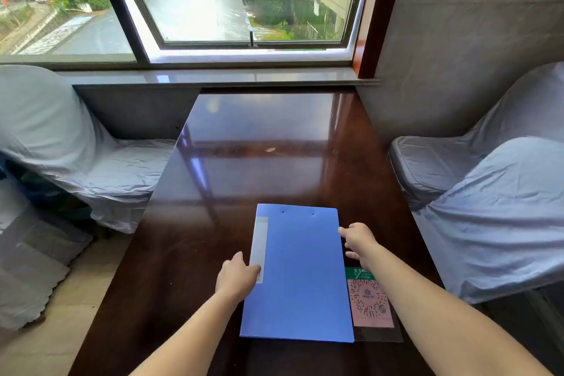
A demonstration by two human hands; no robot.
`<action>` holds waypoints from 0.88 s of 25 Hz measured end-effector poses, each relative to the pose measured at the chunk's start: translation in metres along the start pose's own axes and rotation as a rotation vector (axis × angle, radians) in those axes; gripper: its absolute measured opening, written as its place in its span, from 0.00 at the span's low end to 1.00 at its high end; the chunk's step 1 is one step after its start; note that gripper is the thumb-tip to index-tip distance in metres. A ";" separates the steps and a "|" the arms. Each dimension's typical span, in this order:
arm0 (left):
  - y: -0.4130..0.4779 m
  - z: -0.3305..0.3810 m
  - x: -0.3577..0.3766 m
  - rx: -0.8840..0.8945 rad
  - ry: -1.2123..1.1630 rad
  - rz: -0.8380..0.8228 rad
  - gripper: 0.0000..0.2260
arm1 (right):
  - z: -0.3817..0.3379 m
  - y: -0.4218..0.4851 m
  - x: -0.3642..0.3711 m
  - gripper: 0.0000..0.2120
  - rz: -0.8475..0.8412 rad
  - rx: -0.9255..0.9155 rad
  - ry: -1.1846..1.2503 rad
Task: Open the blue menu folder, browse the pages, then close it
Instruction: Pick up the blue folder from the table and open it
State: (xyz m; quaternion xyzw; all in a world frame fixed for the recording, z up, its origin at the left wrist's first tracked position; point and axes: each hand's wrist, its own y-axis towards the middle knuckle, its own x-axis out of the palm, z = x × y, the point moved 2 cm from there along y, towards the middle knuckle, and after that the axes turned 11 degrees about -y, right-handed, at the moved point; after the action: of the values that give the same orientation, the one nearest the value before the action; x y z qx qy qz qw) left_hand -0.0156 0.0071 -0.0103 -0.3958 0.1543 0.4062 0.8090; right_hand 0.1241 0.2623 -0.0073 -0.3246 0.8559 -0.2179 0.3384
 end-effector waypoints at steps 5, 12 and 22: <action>0.009 -0.011 0.011 -0.187 -0.241 -0.020 0.10 | 0.013 0.010 0.012 0.16 -0.010 0.059 -0.009; 0.013 -0.008 0.006 -0.346 -0.655 -0.066 0.05 | 0.018 0.015 0.016 0.15 -0.045 0.102 0.053; 0.001 -0.002 -0.020 -0.163 -0.957 -0.144 0.09 | 0.008 0.009 0.009 0.11 -0.087 -0.019 0.093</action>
State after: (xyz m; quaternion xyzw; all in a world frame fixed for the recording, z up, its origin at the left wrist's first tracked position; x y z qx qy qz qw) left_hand -0.0287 -0.0046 -0.0009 -0.2366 -0.2951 0.4963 0.7814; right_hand 0.1213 0.2608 -0.0214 -0.3542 0.8579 -0.2389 0.2855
